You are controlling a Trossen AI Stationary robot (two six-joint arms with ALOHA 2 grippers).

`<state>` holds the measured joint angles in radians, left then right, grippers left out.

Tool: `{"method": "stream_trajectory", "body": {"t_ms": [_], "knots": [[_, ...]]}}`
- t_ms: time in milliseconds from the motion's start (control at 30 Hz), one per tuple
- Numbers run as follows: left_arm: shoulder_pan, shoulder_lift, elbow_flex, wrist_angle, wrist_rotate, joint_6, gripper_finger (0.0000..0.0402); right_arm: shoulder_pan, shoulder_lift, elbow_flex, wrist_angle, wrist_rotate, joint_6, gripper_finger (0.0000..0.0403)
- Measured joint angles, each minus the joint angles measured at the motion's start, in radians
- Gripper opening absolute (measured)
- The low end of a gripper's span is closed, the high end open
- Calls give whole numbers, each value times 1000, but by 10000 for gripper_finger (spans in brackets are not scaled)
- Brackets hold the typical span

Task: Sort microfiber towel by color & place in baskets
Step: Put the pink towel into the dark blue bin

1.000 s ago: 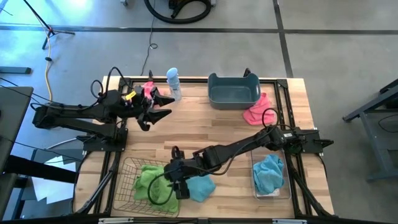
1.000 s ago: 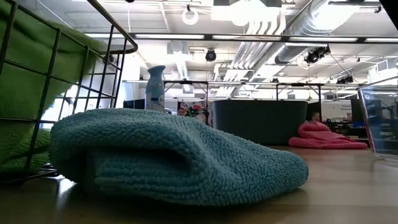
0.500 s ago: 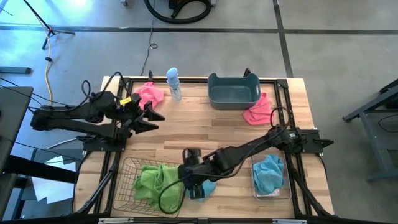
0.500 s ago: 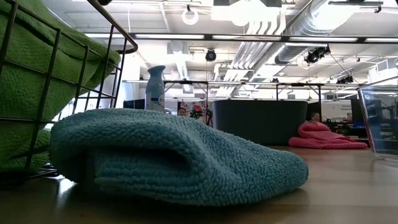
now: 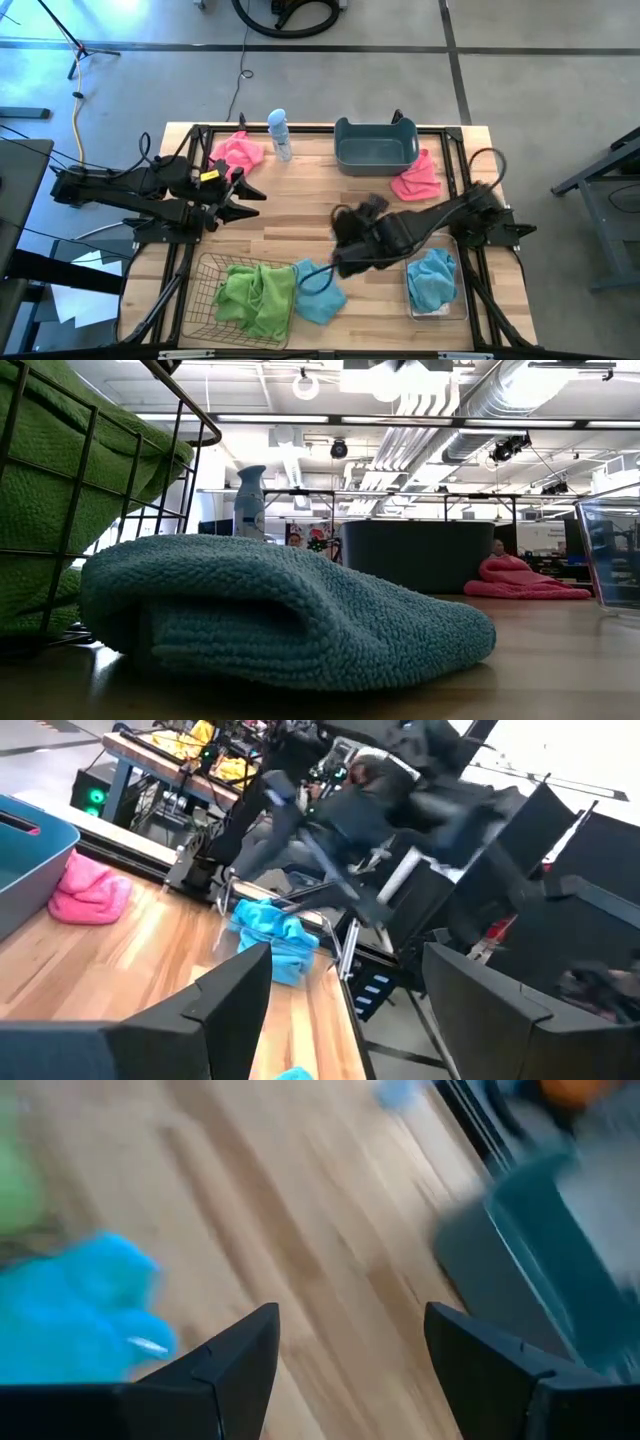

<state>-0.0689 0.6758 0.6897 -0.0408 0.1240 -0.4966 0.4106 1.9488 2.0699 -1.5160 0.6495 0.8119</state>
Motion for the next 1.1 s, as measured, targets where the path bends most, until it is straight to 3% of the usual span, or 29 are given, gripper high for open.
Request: {"method": "stream_trajectory", "body": {"t_ms": [133,233,367,500,633,767,900,1100], "knots": [[-8,1,-1,9,-4,-6,245,-22,-177,-308,-29,-33,324,245],[-14,1,-1,9,-35,1,245,-43,-332,-514,-26,-118,551,245],[-14,12,-1,12,-134,46,245,-95,-502,-747,-20,-219,780,245],[4,71,-1,66,-253,110,245,-186,-644,-945,42,-235,915,245],[58,181,-1,194,-227,119,245,-316,-739,-1110,190,-263,871,245],[124,303,-1,344,-143,78,245,-455,-773,-1233,351,-335,700,245],[197,365,-1,405,-132,15,245,-568,-771,-1308,519,-373,510,245],[303,381,-1,492,-90,-26,245,-692,-771,-1369,512,-371,355,245]]}}
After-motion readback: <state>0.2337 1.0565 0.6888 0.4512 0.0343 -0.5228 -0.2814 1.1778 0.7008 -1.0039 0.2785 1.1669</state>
